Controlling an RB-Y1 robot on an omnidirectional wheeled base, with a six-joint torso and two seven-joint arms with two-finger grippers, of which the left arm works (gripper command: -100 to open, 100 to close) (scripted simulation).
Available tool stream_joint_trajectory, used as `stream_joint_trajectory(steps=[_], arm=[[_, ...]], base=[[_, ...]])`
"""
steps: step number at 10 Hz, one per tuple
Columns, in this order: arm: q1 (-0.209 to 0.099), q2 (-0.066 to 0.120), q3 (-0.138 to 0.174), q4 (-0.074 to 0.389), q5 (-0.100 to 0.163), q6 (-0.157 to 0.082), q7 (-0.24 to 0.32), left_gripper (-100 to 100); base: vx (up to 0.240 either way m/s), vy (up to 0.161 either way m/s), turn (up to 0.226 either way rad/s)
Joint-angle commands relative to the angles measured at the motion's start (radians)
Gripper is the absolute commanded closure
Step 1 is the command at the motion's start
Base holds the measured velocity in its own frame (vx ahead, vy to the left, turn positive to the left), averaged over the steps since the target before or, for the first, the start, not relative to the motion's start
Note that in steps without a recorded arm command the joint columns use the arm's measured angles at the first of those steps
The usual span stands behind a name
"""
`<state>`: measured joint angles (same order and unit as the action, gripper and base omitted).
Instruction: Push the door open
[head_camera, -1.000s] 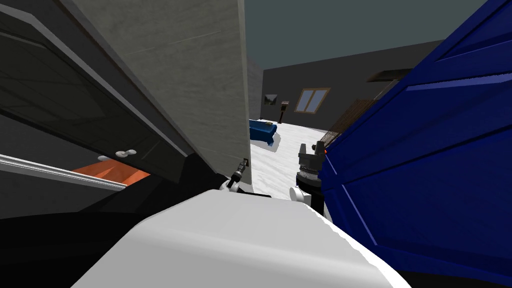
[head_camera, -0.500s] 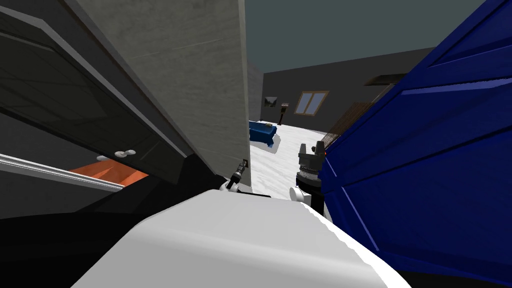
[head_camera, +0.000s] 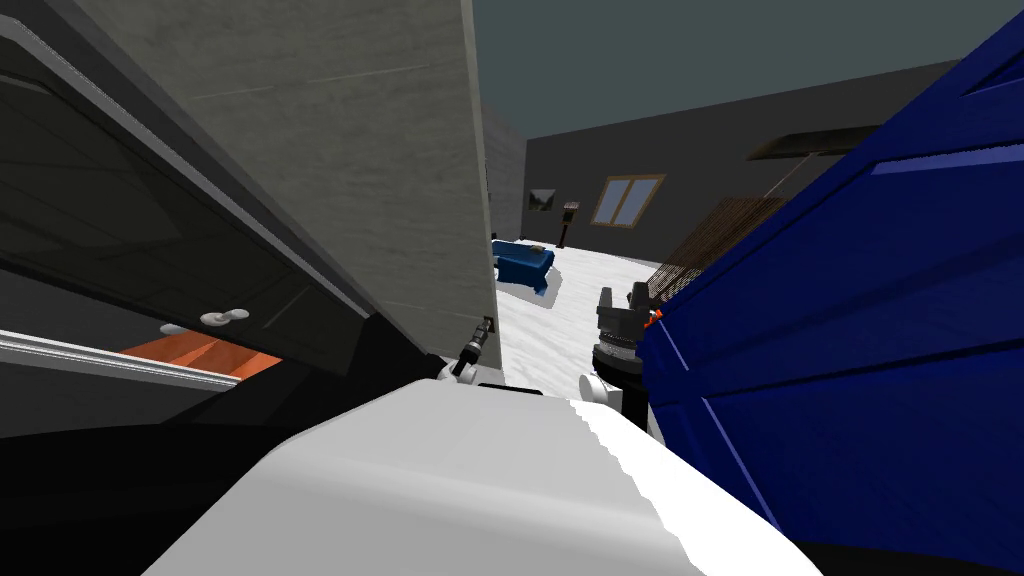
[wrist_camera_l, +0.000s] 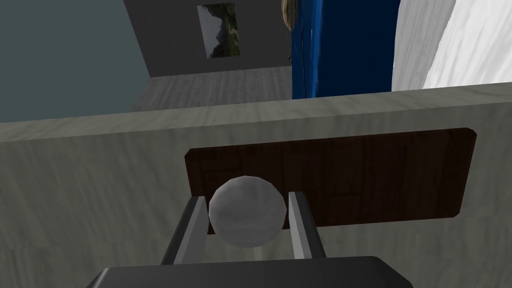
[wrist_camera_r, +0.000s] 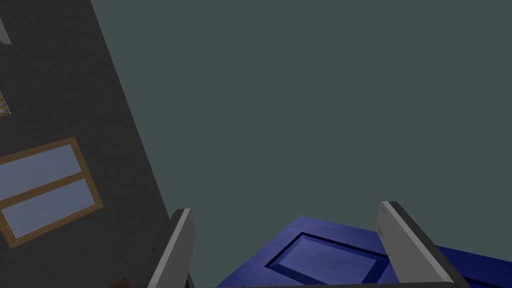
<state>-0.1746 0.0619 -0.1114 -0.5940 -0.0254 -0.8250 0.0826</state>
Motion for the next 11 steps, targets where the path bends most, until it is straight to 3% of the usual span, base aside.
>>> stream_joint_trajectory(steps=[1, 5, 11], arm=[[0.000, 0.015, 0.024, -0.004, 0.012, 0.008, -0.007, 100], [-0.002, 0.022, 0.055, -0.001, 0.029, 0.009, -0.019, 100], [-0.005, 0.030, 0.132, 0.007, 0.070, 0.012, -0.049, 100]], base=[[0.180, -0.081, 0.084], [0.155, -0.077, 0.044], [0.156, -0.083, 0.071]])
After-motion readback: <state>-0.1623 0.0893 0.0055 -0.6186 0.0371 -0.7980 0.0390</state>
